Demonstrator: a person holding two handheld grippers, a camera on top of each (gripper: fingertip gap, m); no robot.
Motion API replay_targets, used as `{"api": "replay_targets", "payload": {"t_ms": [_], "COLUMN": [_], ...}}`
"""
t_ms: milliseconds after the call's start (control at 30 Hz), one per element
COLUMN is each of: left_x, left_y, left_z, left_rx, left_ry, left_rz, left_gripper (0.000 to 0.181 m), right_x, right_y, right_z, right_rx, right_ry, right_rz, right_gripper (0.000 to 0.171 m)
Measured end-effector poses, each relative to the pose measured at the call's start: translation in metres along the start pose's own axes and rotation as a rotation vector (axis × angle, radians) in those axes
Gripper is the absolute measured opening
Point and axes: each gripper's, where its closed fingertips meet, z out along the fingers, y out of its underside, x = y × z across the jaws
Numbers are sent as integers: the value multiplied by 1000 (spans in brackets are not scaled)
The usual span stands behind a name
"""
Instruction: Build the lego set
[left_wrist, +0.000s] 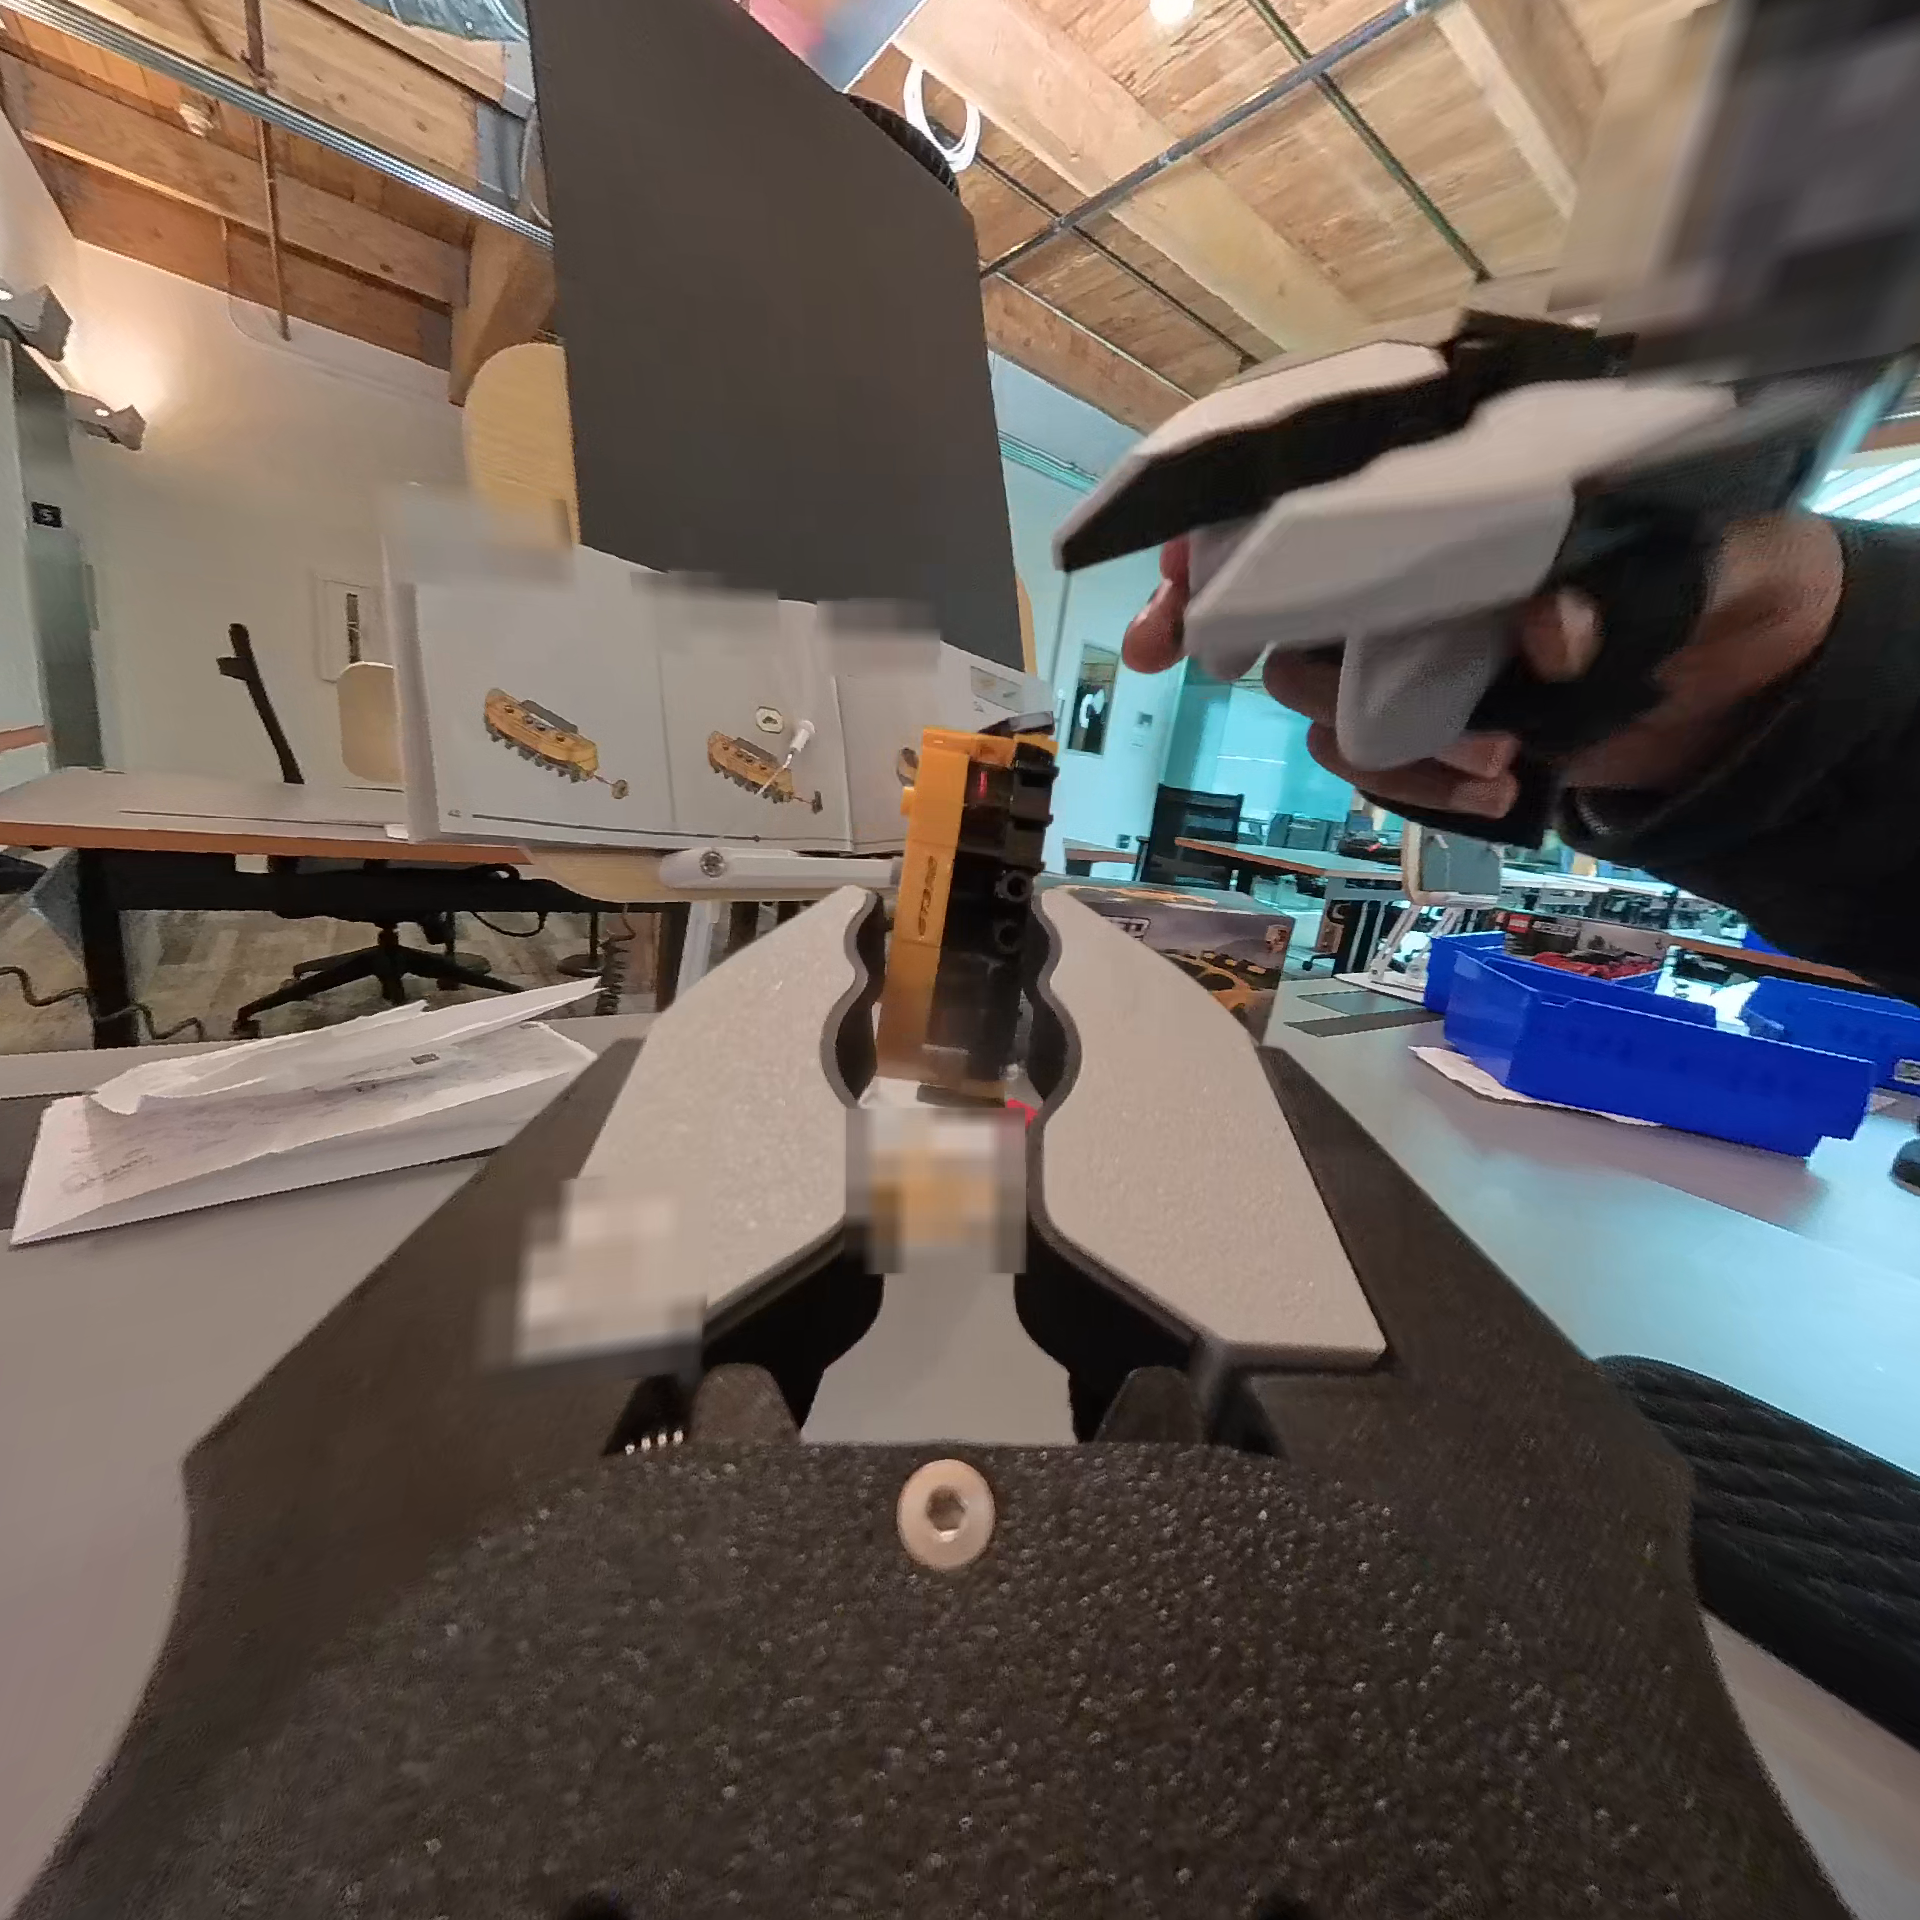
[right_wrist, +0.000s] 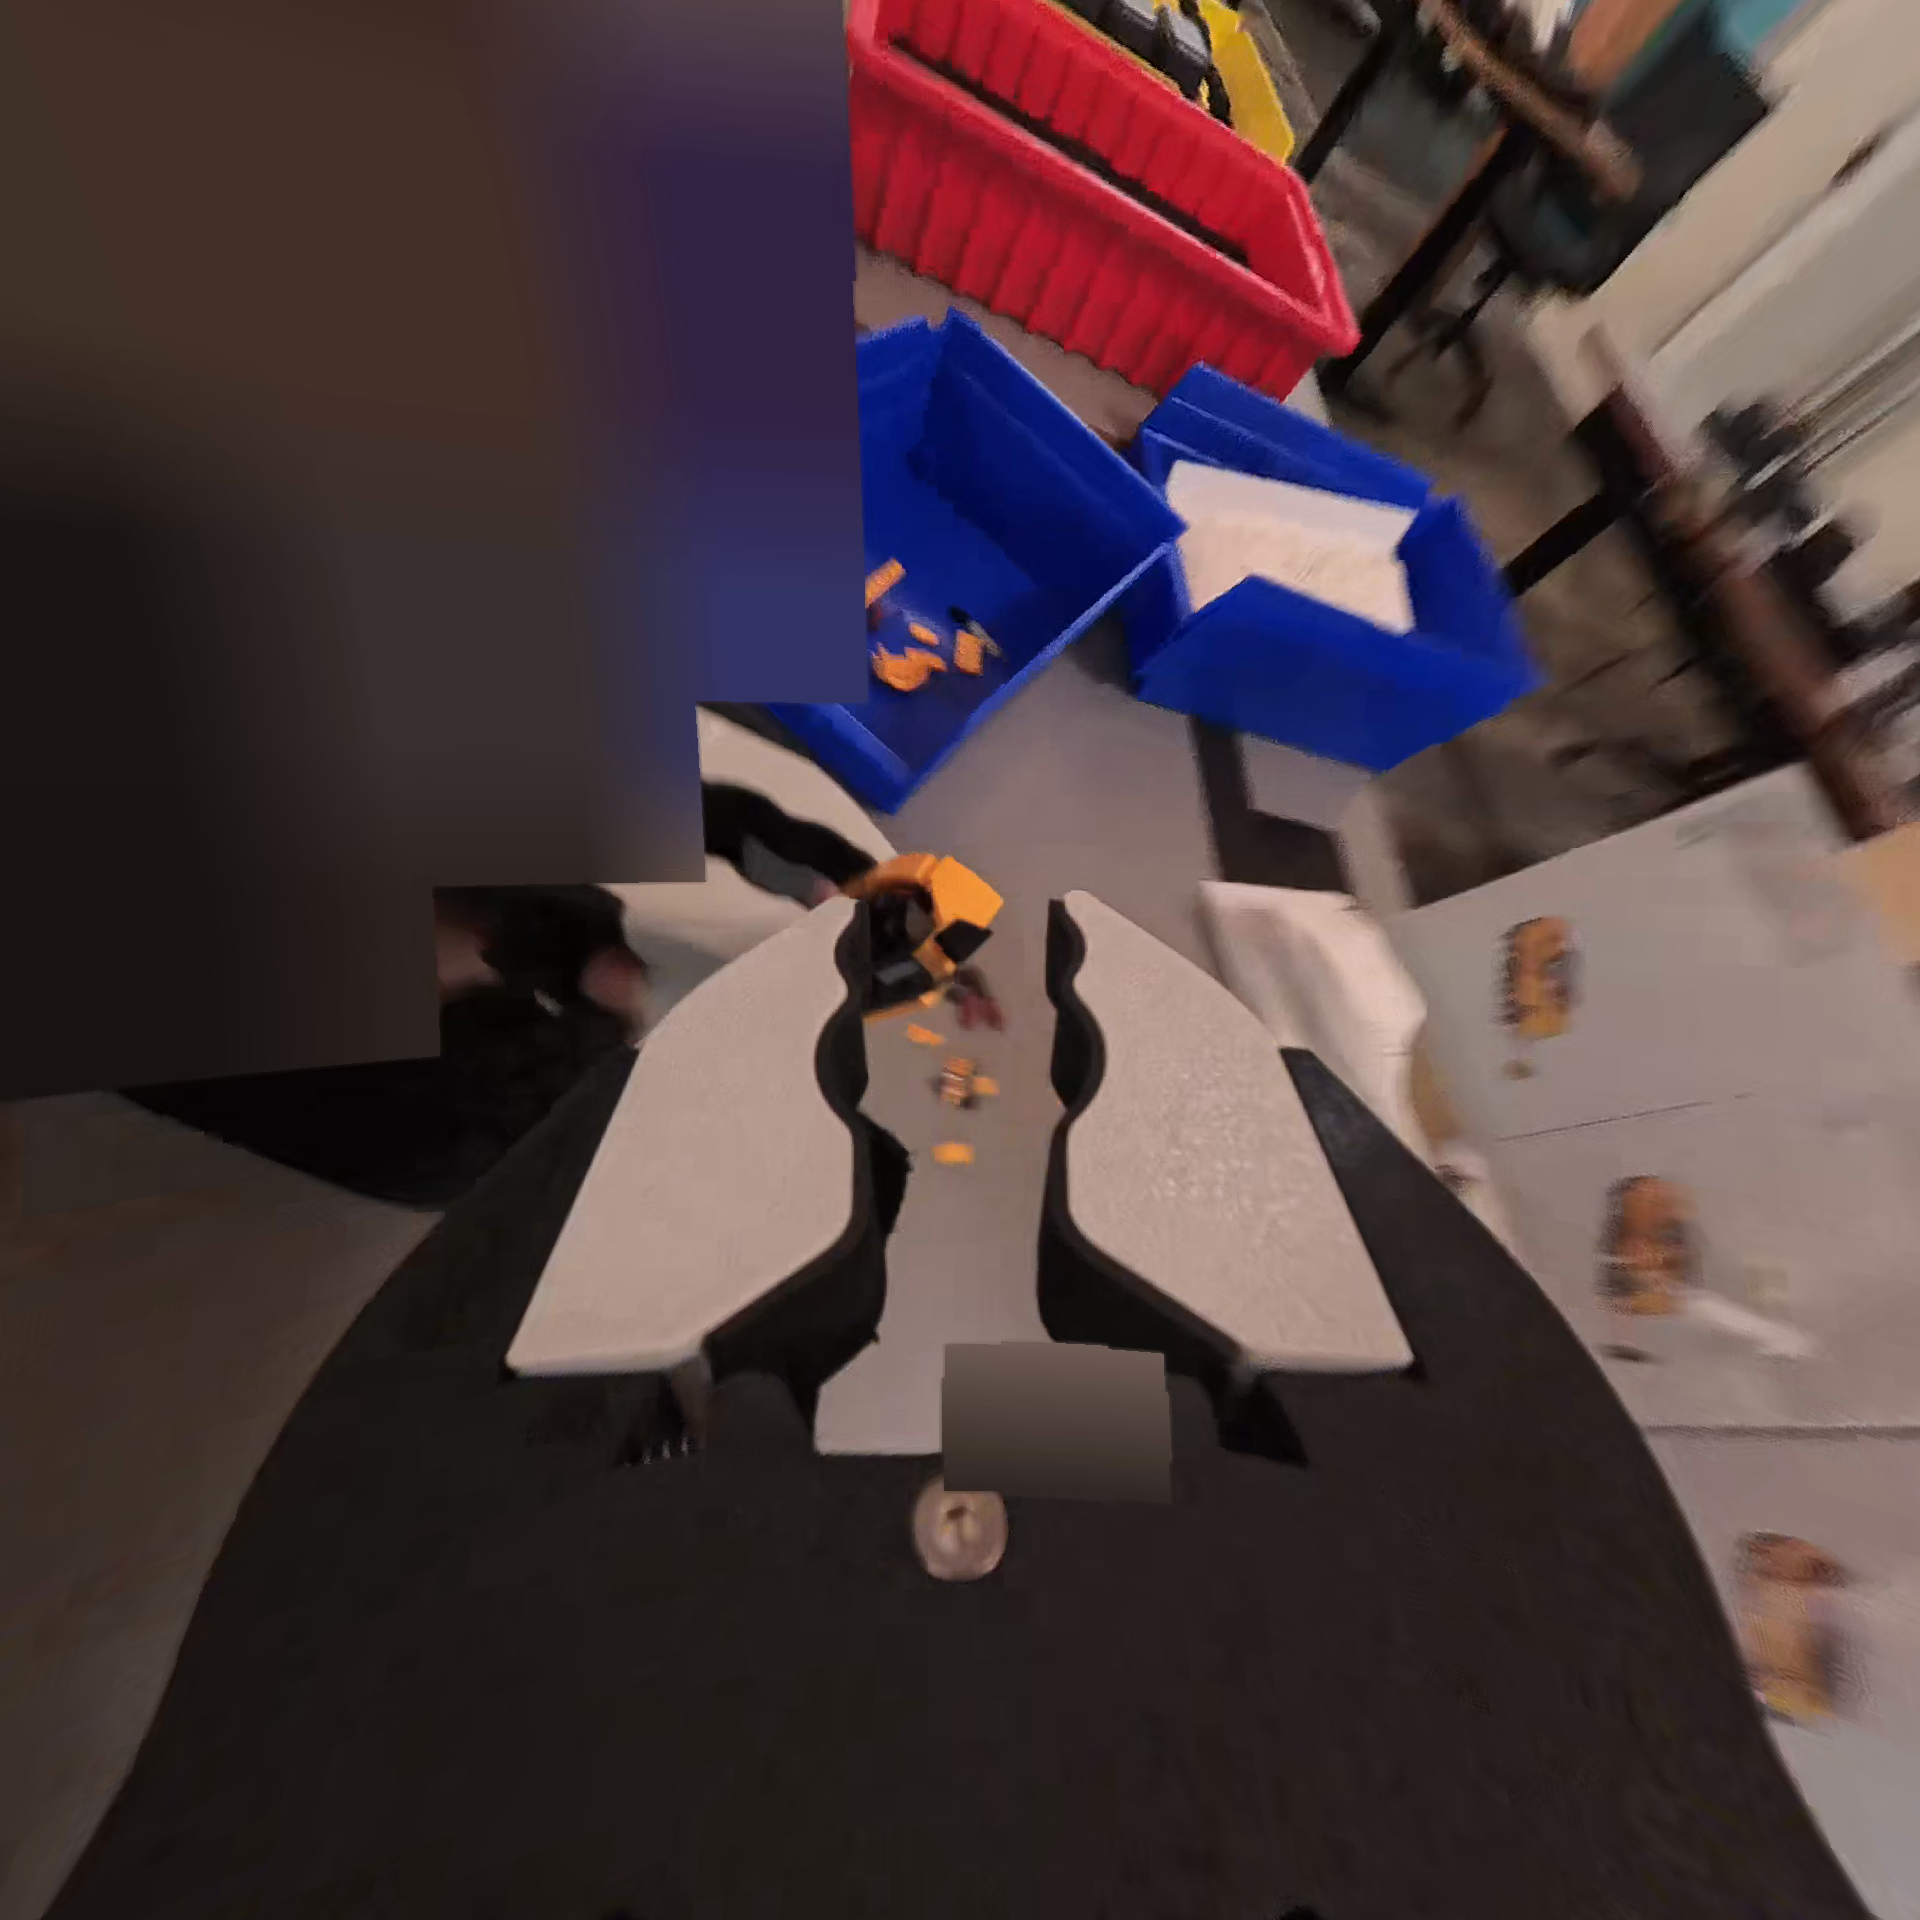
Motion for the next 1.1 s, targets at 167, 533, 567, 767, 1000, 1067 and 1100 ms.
{"api": "replay_targets", "payload": {"t_ms": [167,533,567,767,1000,1067,1100], "left_x": [10,16,16,15,15,15,15], "left_y": [1,5,5,5,5,5,4], "left_z": [0,0,0,1,0,0,0], "left_rx": [-9,-32,-34,-38,-38,-37,-37], "left_ry": [73,133,134,138,144,143,144], "left_rz": [-27,-93,-96,-123,-146,-148,-149], "left_gripper": [25,24,24,24,25,24,24], "right_x": [-9,-11,-10,-11,-11,-11,-11], "right_y": [17,30,30,31,31,31,31], "right_z": [0,7,7,8,11,12,12], "right_rx": [-84,-157,-156,-172,-187,-188,-188], "right_ry": [85,128,131,147,176,179,179], "right_rz": [-328,-480,-478,-505,-527,-527,-525], "right_gripper": [25,26,24,22,23,23,23]}}
